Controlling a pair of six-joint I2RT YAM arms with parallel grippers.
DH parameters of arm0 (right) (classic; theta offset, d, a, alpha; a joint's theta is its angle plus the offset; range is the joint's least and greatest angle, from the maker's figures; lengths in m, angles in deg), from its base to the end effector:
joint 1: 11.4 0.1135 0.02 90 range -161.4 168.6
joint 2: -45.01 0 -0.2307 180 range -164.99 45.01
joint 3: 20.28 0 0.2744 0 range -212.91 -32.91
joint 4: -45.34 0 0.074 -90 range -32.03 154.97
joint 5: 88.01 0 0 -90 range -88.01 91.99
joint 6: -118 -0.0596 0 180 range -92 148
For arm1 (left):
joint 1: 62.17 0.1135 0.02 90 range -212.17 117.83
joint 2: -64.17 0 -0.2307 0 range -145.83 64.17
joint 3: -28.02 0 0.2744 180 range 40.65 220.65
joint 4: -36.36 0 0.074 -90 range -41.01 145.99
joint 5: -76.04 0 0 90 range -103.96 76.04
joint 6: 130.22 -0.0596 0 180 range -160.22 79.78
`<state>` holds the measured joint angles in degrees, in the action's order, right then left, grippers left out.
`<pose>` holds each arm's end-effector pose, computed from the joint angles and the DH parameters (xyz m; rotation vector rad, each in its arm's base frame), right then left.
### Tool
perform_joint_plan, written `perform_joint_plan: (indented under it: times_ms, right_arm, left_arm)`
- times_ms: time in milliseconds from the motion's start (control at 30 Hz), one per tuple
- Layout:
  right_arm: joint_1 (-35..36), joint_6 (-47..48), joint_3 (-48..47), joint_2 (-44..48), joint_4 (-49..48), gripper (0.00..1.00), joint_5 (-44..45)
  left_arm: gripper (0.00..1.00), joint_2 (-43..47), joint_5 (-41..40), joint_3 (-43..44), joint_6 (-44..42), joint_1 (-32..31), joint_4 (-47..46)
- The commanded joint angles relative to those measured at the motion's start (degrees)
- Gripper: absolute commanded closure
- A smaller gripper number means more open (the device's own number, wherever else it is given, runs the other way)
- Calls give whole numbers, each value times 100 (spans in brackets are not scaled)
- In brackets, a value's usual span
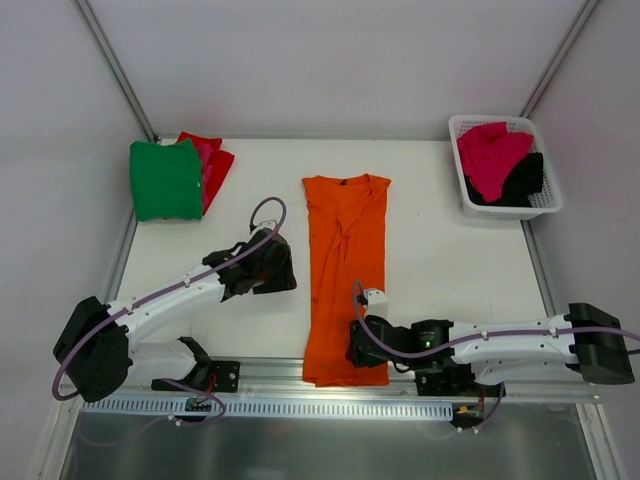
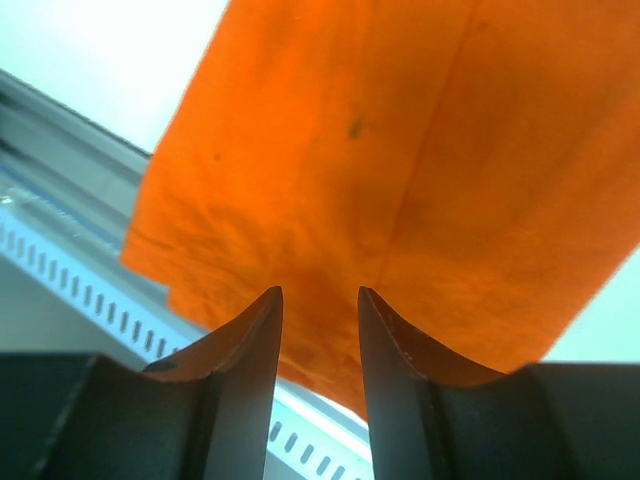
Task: Fold and stack the t-shirts
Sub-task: Fold the tshirt
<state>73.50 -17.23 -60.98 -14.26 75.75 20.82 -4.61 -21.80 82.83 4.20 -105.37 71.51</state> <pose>0.0412 0.2451 0.1260 -0.6944 2.3770 0.6656 0.2169 -0.1925 0.1617 -0.0900 2.4859 -0.5186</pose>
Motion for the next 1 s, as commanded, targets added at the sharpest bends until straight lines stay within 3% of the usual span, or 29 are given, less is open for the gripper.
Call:
perform_joint_plan:
  times_ms: [0, 300, 633, 733, 967]
  right_arm:
    - [35, 85, -5, 178, -477, 61, -265]
    - [132, 50, 65, 74, -802, 62, -555]
    - [167, 243, -418, -1069, -1242, 64, -1057]
    - [184, 243, -427, -1131, -1251, 69, -1057]
    - [184, 199, -330, -1017, -1242, 92, -986]
  left_arm:
    - [46, -101, -174, 10, 128, -57, -81]
    - [46, -321, -218, 28, 172, -92, -73]
    - [46, -242, -289, -60, 216, -101, -81]
    - [45, -207, -297, -95, 225, -92, -81]
    - [46, -233, -289, -86, 242, -101, -81]
